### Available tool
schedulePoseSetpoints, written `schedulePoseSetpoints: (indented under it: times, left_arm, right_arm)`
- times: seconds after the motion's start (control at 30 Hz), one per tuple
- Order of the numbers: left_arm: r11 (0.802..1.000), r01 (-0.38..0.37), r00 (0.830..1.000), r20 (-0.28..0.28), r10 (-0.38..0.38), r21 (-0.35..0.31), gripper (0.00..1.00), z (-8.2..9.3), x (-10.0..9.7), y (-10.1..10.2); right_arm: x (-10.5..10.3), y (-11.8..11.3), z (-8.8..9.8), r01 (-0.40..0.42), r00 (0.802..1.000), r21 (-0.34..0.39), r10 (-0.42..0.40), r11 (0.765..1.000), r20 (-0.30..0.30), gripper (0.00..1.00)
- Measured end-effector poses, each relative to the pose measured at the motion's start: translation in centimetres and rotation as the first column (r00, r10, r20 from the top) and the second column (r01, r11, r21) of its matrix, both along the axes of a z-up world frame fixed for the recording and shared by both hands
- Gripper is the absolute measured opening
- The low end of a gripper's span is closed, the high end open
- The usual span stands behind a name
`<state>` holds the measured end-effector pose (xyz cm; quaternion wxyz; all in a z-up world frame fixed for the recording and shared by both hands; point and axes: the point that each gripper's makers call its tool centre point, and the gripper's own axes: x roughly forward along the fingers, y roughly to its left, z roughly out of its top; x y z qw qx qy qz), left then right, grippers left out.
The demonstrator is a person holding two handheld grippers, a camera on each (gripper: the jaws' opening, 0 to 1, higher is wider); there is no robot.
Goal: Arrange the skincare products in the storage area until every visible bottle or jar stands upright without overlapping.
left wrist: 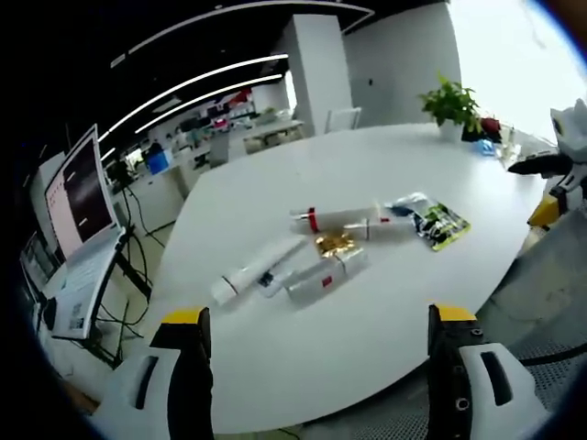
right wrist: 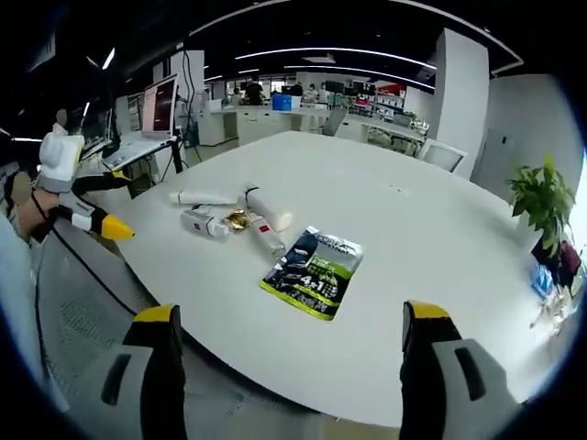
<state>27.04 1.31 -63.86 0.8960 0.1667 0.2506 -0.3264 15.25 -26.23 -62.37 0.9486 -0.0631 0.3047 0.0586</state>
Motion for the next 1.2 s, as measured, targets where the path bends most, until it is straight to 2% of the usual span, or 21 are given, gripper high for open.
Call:
schedulePoseSetpoints:
  times: [0.1,0.17,0.37,0.5,0.6,0.9,1.0,1.2]
  left_arm:
    - [1.0,-0.003,1.0,0.005,0.003,-0.014,0.96,0.4,0.4,0.2]
    - [1.0,-0.004,1.0,0.005,0.004,-0.016,0.96,0.5,0.5,0.2]
    - [0.999,-0.009,1.0,0.006,0.009,-0.031,0.96,0.7,1.1,0.5]
    - [0.999,-0.01,1.0,0.001,0.01,-0.043,0.95,0.7,1.5,0.4]
    - [0.999,-0.011,1.0,-0.001,0.011,-0.05,0.95,0.8,1.7,0.3]
    - [0.998,-0.009,1.0,-0.007,0.009,-0.069,0.96,0.9,2.4,0.1]
    - [0.997,-0.008,1.0,-0.007,0.008,-0.072,0.96,1.0,2.6,-0.2]
    - [0.996,0.002,1.0,-0.009,-0.002,-0.089,0.96,1.2,2.8,-0.9]
  right_arm:
    - [0.7,0.0,0.4,-0.027,1.0,-0.003,0.027,1.0,-0.003,1.0]
    - [1.3,-0.2,0.8,-0.05,0.999,-0.042,0.049,0.998,-0.006,1.0]
    - [3.2,0.1,1.8,-0.093,0.996,-0.035,0.093,0.995,0.0,1.0]
    - [4.9,0.9,2.9,-0.144,0.989,0.008,0.144,0.99,0.021,1.0]
    - [6.1,0.8,3.1,-0.178,0.984,-0.036,0.178,0.983,0.003,1.0]
    - [9.3,1.8,3.3,-0.25,0.968,-0.025,0.249,0.968,-0.014,1.0]
    - [10.4,2.4,3.5,-0.278,0.961,0.004,0.278,0.961,-0.002,1.0]
    - [12.6,2.9,2.8,-0.331,0.943,-0.022,0.33,0.943,-0.044,1.0]
